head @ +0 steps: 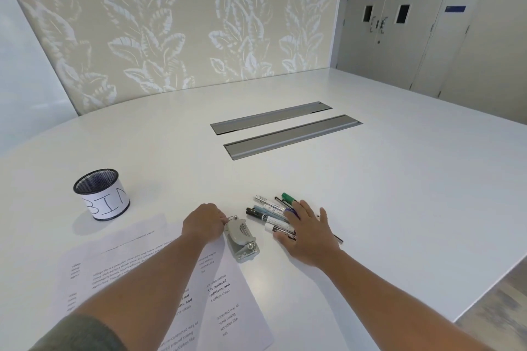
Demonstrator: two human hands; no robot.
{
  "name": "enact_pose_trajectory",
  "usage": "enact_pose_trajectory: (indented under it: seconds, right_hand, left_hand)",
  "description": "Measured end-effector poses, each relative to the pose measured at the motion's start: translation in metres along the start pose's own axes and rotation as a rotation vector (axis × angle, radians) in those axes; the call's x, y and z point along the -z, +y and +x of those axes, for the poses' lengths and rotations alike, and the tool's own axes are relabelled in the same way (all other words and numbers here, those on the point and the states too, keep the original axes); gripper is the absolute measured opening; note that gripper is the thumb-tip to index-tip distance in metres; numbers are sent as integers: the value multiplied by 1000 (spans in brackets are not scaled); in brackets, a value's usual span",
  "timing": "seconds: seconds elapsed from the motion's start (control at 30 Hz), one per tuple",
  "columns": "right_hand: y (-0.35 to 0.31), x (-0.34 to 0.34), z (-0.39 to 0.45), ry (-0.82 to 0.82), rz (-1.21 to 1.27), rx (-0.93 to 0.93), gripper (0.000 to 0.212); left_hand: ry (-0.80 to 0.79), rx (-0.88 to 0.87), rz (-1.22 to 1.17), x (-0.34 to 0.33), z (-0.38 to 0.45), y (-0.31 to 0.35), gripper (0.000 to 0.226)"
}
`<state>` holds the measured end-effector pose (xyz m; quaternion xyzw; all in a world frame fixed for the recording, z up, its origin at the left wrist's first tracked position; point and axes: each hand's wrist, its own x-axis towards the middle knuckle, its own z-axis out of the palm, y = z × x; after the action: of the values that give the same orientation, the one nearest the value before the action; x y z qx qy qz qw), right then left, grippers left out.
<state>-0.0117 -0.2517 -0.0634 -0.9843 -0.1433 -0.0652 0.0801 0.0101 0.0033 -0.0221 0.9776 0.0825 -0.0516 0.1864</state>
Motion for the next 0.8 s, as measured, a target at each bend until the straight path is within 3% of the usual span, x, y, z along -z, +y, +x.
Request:
enact_pose_trajectory:
  seconds: [0.1, 0.37, 0.47, 0.8]
  right_hand:
    - [1, -4, 0, 36, 5, -68, 70]
    - [10, -6, -1, 127, -16, -365, 114]
    - [13, -7, -1, 127, 26, -436, 112]
    - [16, -8, 9, 149, 145, -310, 100]
  left_hand:
    - [-30, 28, -53, 0, 0, -1, 40]
    - [-8, -11, -325, 0, 8, 13, 12]
    - [2, -62, -315, -2, 14, 24, 11]
    - [-85, -62, -482, -15, 34, 61, 25]
